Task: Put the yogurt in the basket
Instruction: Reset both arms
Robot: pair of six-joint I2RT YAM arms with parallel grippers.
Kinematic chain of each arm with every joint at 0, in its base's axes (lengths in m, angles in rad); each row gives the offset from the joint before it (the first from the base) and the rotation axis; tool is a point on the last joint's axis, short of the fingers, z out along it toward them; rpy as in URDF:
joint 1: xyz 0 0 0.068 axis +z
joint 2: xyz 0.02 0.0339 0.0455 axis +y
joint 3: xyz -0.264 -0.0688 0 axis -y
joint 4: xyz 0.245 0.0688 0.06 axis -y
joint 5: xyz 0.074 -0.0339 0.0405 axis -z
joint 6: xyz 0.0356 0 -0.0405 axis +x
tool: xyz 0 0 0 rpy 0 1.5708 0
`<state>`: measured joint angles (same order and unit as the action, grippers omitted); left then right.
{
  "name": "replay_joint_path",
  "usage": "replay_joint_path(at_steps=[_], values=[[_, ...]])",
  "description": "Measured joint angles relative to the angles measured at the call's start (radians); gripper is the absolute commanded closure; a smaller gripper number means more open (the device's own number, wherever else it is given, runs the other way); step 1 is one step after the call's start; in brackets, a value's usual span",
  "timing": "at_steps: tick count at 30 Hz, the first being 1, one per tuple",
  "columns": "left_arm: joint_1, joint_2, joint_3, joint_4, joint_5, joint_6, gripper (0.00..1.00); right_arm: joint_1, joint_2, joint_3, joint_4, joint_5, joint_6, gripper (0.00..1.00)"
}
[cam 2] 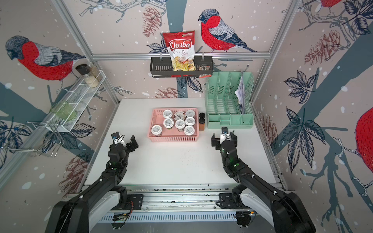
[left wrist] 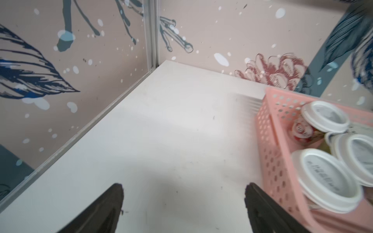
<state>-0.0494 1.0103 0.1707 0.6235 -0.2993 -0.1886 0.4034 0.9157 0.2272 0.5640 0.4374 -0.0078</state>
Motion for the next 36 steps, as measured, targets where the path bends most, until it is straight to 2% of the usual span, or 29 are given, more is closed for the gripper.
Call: replay_joint_path(at_steps=[3,6,9,12,14,17,21,36], values=[[0.014,0.151,0.013,0.131,0.072,0.064,0.02,-0.114,0.087,-0.103,0.22,-0.013,0.014,0.0],[0.026,0.306,0.057,0.238,0.114,0.097,0.02,-0.17,0.322,-0.158,0.441,-0.021,0.005,0.0],[0.029,0.48,0.074,0.418,0.176,0.14,0.02,-0.19,0.502,-0.108,0.591,-0.016,-0.023,0.0],[0.037,0.525,0.089,0.451,0.195,0.145,0.02,-0.341,0.572,-0.089,0.711,-0.092,0.024,0.0],[0.04,0.526,0.098,0.472,0.206,0.148,0.02,-0.396,0.606,-0.057,0.704,-0.157,0.061,0.0],[0.042,0.526,0.099,0.497,0.226,0.156,0.02,-0.394,0.597,-0.01,0.692,-0.241,0.063,0.0],[0.047,0.526,0.102,0.502,0.232,0.16,0.02,-0.366,0.595,-0.014,0.673,-0.261,0.063,0.0],[0.048,0.525,0.11,0.508,0.246,0.161,0.02,-0.391,0.611,0.019,0.631,-0.315,0.064,0.0]])
